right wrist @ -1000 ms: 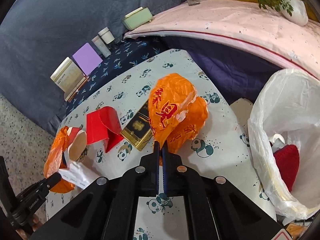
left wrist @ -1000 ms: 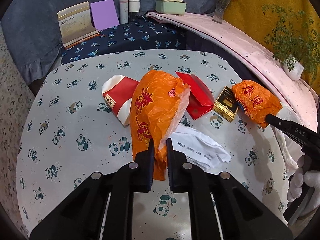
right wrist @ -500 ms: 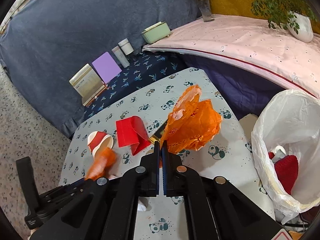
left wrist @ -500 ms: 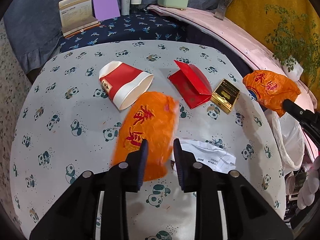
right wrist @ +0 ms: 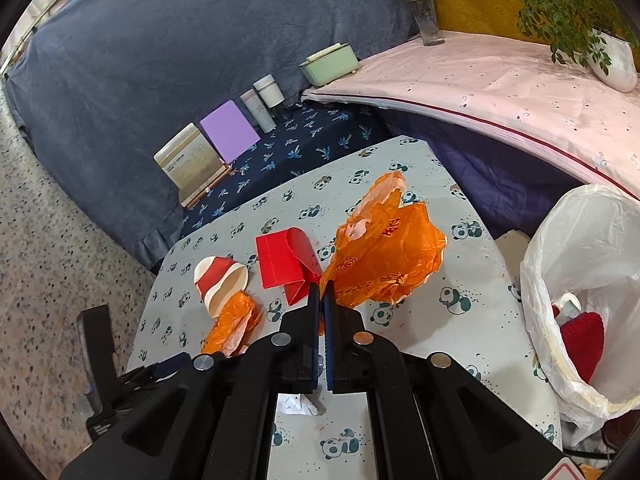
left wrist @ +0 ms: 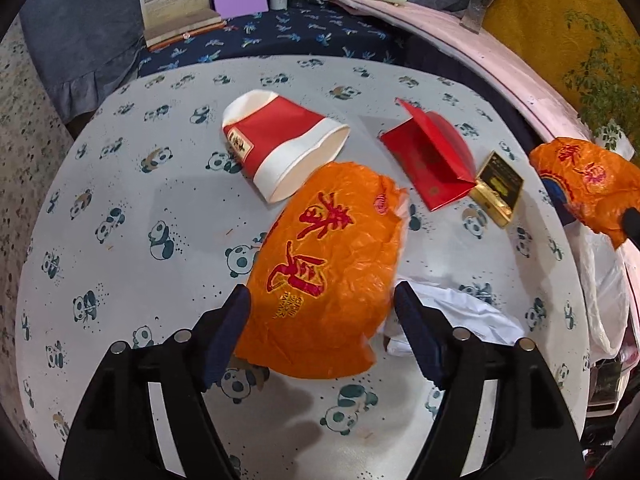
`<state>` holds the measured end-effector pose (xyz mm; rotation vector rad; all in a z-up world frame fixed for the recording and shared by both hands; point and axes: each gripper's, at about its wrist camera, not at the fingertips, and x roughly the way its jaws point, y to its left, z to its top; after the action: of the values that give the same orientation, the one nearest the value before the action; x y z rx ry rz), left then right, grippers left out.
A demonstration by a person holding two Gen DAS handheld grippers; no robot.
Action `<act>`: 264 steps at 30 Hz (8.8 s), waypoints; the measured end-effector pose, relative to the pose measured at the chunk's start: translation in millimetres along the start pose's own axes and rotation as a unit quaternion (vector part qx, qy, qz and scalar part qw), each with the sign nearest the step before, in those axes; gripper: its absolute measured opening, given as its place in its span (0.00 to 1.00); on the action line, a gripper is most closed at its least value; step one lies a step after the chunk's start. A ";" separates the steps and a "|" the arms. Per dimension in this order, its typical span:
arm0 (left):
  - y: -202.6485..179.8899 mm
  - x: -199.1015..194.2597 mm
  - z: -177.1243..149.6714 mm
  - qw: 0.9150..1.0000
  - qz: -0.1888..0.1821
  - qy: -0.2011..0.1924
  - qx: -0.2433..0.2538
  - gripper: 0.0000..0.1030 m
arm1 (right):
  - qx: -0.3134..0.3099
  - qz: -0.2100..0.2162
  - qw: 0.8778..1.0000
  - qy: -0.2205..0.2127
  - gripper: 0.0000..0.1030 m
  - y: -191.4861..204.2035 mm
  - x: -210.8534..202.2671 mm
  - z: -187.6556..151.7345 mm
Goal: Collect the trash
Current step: 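Carry the orange bag in the left tool while the right tool carries its bag to the bin, then open the left tool over the bin while the right tool opens too, then move both open tools back over the table items, then grasp the white paper with the left tool while the right tool grasps the red paper packet, then carry the white paper in the left tool while the right tool carries the red packet to the bin, then open the left tool over the bin while the right tool opens too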
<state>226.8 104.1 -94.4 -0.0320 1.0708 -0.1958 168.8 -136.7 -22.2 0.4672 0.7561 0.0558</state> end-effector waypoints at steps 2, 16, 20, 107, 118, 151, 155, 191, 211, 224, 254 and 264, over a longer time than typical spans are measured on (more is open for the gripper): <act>3.1 4.3 0.4 1.000 -0.013 0.009 -0.004 0.52 | -0.002 0.002 1.000 0.003 0.03 1.9 2.4 -0.6; 15.1 -29.0 8.8 0.998 -0.044 -0.015 -0.036 0.15 | -0.023 0.021 1.000 0.006 0.03 24.2 2.1 -2.8; 5.2 -46.7 12.7 0.998 -0.045 -0.031 -0.026 0.14 | -0.030 0.025 0.999 -0.006 0.03 29.7 -10.2 -0.7; -219.9 -71.3 5.6 0.986 -0.101 -0.071 0.116 0.80 | 0.086 -0.094 0.987 -0.098 0.28 -114.7 -119.6 -14.0; -150.0 -55.2 -0.8 0.999 -0.010 -0.033 0.012 0.86 | 0.046 -0.067 0.995 -0.061 0.28 -71.5 -83.9 -17.1; -68.6 3.9 -6.9 0.991 -0.028 0.076 -0.111 0.28 | -0.024 -0.024 0.999 0.028 0.28 -9.6 18.3 -13.6; -55.7 -7.8 -3.4 0.993 -0.033 0.061 -0.100 0.19 | -0.043 -0.009 0.998 0.043 0.29 12.4 39.7 -9.9; -29.0 -20.8 63.6 0.998 -0.018 -0.058 0.024 0.19 | -0.044 -0.003 0.992 0.117 0.12 37.6 166.4 4.3; -96.6 -72.1 47.7 0.991 -0.042 -0.095 0.079 0.19 | -0.043 0.011 0.999 -0.017 0.02 26.4 31.9 39.3; -201.3 -102.7 15.3 0.978 -0.083 -0.108 0.160 0.19 | 0.006 -0.042 0.995 -0.086 0.02 -51.9 -64.8 31.2; -351.4 -82.4 -37.0 0.938 -0.167 -0.078 0.294 0.32 | 0.119 -0.126 0.977 -0.122 0.03 -188.9 -146.6 -21.6; -345.4 -81.8 -31.1 0.942 -0.158 -0.088 0.283 0.51 | 0.128 -0.134 0.974 -0.127 0.11 -192.9 -148.1 -21.4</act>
<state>112.0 -218.7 3.5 0.2932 0.7940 -0.7732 23.6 -333.0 -22.2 0.5998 0.5694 -0.3525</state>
